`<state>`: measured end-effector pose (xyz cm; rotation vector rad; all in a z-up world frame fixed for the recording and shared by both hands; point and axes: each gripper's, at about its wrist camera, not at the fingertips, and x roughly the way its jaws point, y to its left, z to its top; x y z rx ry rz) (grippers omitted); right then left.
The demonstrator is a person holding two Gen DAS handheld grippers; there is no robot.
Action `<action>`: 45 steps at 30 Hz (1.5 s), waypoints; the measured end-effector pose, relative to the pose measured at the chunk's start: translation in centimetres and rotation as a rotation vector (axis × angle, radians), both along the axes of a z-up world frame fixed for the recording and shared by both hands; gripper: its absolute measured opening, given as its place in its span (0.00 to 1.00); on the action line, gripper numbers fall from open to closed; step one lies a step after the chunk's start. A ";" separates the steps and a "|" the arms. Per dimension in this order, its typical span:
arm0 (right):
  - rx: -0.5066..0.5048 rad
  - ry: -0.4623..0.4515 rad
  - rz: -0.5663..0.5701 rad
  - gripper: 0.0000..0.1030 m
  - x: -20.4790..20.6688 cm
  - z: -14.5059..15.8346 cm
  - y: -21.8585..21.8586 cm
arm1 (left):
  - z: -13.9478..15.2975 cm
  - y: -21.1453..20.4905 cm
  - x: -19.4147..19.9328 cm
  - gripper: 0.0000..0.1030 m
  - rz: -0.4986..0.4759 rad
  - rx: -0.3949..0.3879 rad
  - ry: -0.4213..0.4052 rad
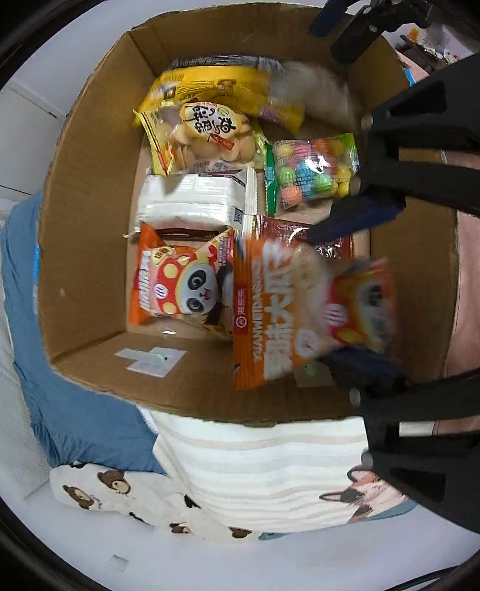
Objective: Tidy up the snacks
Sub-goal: 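Carry both packets into the box and open both tools to drop them, then grasp the red spicy strip packet with the left tool while the right tool grasps the red triangular candy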
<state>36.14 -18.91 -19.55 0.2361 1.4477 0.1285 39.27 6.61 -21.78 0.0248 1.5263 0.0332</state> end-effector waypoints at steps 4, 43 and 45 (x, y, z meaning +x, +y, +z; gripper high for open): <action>0.007 0.003 -0.004 0.99 0.0 -0.3 -0.1 | 0.5 0.4 -0.1 0.93 0.023 -0.056 -0.031; -0.018 -0.247 0.033 0.99 -13.0 10.5 0.9 | 12.5 -1.0 -14.4 0.94 -0.080 -0.117 -0.436; 0.013 -0.211 -0.006 0.99 -15.0 8.9 0.0 | 11.5 -1.4 -16.0 0.94 -0.115 -0.082 -0.428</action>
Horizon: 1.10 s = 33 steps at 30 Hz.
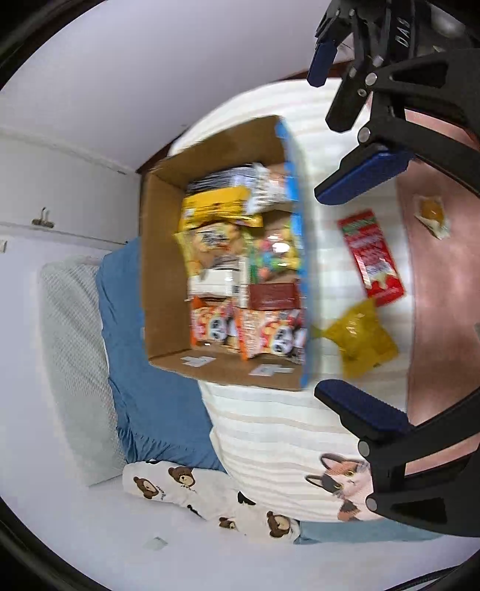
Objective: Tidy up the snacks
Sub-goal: 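Grasp the red spicy strip packet with the left tool while the right tool grasps the red triangular candy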
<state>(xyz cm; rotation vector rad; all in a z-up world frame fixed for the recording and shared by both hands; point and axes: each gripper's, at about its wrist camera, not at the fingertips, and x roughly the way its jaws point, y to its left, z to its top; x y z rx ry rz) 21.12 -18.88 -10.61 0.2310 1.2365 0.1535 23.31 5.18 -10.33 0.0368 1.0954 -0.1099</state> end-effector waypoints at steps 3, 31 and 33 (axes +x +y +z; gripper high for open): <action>0.035 0.073 -0.090 0.99 -2.8 -3.4 -2.3 | -2.9 -1.6 -1.6 0.94 -0.067 0.109 0.024; 0.115 0.333 -0.247 0.47 -8.9 -17.9 -6.8 | -20.6 -6.3 -0.1 0.62 -0.198 0.077 0.504; 0.102 0.345 -0.198 0.47 -8.7 -18.1 -5.7 | -20.8 -3.9 -1.5 0.62 -0.061 -0.022 0.538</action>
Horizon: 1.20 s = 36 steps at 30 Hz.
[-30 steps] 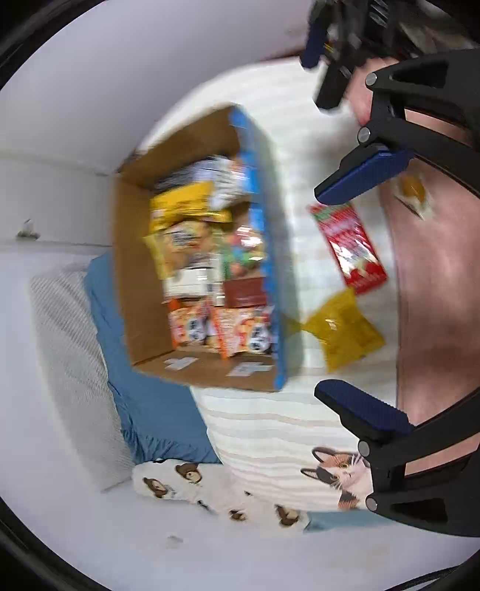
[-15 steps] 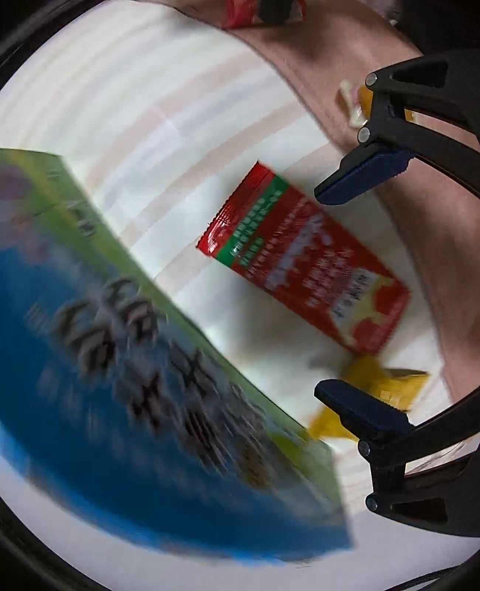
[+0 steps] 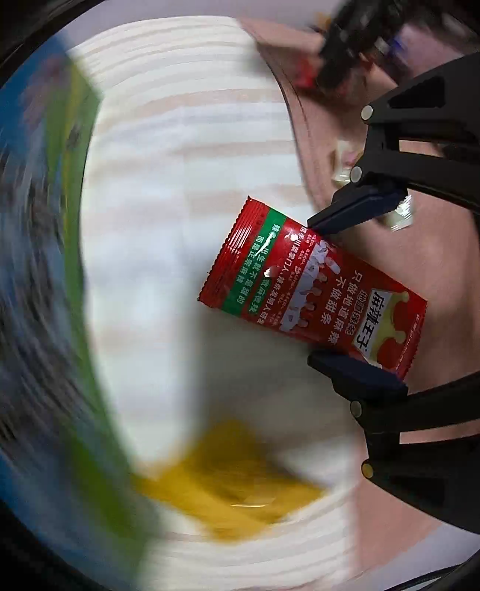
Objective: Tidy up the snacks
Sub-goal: 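Grasp the red spicy strip packet with the left tool while the right tool grasps the red triangular candy, then carry both red packets into the box and release them with both tools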
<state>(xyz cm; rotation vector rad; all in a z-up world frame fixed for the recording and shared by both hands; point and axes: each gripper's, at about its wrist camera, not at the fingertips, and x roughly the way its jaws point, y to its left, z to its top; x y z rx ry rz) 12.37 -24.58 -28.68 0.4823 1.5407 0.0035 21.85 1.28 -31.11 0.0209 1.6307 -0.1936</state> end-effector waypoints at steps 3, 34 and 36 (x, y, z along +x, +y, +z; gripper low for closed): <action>-0.001 0.008 0.083 0.47 0.2 -0.4 1.7 | -0.8 3.0 -2.0 0.62 0.172 -0.087 0.078; 0.004 0.072 0.189 0.46 0.3 -2.4 3.7 | -1.9 -0.8 -4.0 0.51 0.165 -0.006 -0.006; -0.015 0.057 0.196 0.41 0.1 -2.3 3.8 | -1.9 -2.1 -4.5 0.47 0.156 0.002 -0.029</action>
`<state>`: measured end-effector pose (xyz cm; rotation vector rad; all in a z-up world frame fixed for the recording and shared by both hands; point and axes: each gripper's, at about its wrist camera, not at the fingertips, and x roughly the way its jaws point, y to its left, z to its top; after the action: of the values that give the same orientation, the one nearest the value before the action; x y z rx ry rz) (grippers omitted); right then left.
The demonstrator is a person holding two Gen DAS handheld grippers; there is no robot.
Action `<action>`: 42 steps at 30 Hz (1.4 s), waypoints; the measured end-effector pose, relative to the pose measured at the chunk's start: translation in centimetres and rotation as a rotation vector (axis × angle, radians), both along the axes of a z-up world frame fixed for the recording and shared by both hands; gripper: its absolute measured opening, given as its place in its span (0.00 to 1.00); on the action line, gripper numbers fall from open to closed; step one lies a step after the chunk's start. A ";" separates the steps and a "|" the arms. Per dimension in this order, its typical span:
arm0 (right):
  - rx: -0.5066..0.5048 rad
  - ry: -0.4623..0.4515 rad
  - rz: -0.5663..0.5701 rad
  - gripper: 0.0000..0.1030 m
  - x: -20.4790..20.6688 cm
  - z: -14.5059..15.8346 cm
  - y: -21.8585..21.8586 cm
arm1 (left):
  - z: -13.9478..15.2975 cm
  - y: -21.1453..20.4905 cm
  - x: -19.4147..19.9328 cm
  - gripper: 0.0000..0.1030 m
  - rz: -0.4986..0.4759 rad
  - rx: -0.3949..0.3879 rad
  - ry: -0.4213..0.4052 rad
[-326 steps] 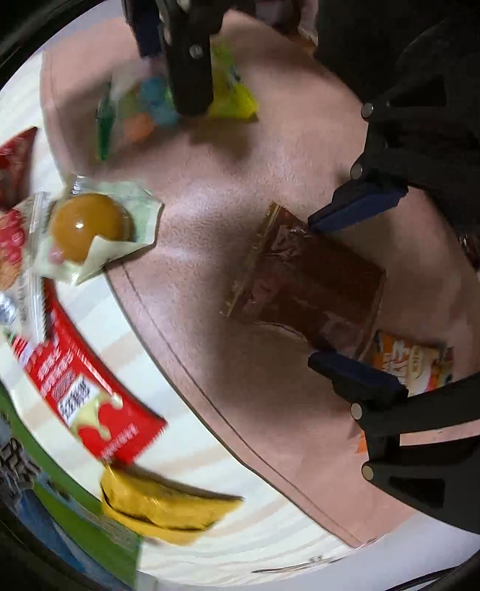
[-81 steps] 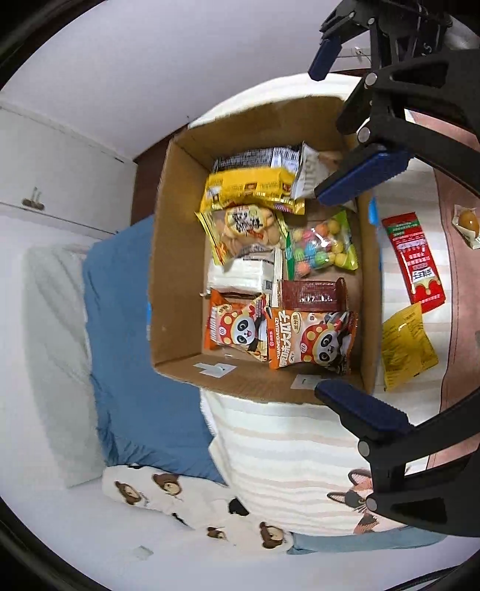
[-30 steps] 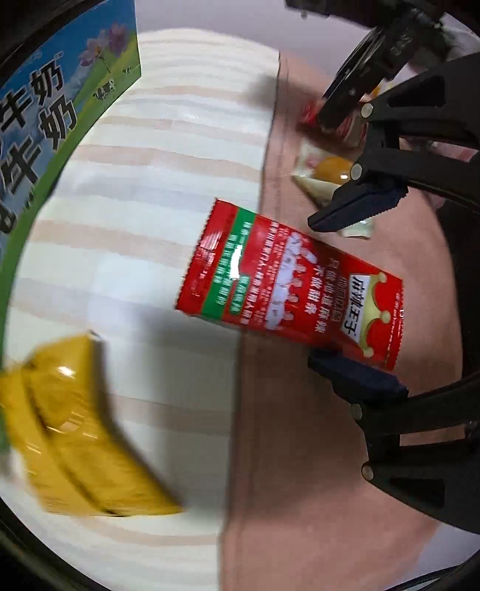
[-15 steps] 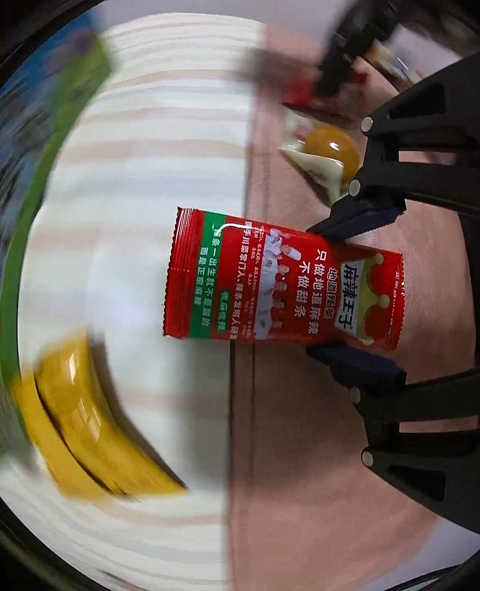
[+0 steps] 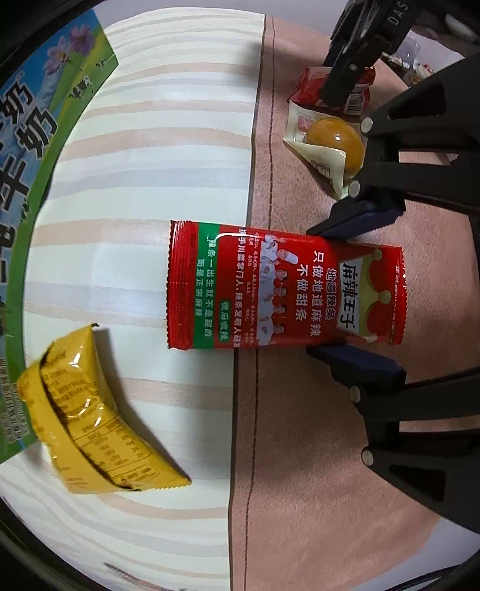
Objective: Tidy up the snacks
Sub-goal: 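Carry both red packets into the box and release them with both tools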
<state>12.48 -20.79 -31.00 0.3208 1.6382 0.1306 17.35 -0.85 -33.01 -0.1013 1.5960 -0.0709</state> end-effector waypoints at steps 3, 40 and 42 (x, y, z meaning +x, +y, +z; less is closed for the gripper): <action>-0.013 -0.030 0.011 0.41 -0.4 0.6 0.4 | 0.9 -0.8 -0.3 0.44 -0.007 -0.007 -0.012; -0.106 -0.276 0.063 0.41 23.5 16.0 -0.1 | 12.7 2.7 25.5 0.45 -0.064 -0.148 -0.095; -0.111 -0.216 0.057 0.51 23.7 14.5 -0.2 | 11.5 2.7 25.8 0.50 -0.055 -0.146 -0.050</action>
<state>36.14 -20.99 -16.54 0.1689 1.4345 0.1131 43.13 1.82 -21.52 -0.1678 1.5424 -0.2308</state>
